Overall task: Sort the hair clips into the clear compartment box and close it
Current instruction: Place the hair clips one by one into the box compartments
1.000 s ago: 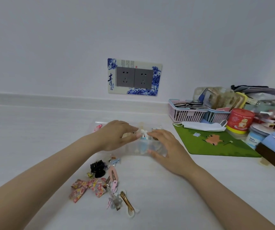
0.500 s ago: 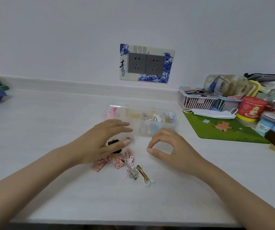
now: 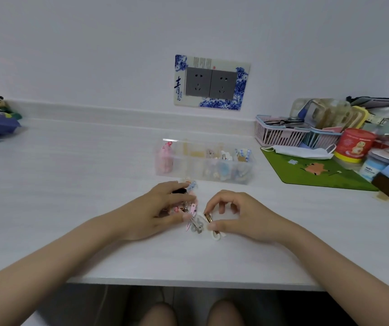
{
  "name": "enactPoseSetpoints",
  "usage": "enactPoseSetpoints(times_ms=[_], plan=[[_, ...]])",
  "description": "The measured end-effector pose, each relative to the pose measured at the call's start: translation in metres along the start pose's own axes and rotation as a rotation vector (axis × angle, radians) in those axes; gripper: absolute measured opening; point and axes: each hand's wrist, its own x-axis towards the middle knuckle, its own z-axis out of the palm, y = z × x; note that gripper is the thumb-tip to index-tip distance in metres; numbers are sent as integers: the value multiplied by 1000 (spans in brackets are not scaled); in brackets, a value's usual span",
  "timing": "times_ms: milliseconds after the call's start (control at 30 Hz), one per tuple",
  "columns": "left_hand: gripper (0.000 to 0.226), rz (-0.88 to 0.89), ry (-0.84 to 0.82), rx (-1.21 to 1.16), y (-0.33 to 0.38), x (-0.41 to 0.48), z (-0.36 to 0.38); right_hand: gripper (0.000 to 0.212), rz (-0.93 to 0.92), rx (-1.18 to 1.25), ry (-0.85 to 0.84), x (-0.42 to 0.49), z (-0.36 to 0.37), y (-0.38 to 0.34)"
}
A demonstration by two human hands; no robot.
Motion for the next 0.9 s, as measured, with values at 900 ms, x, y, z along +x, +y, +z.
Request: enactPoseSetpoints(times_ms=[900], plan=[[81,-102,352,70,-44,56,-27,15,127,-5,290,147,-51,9]])
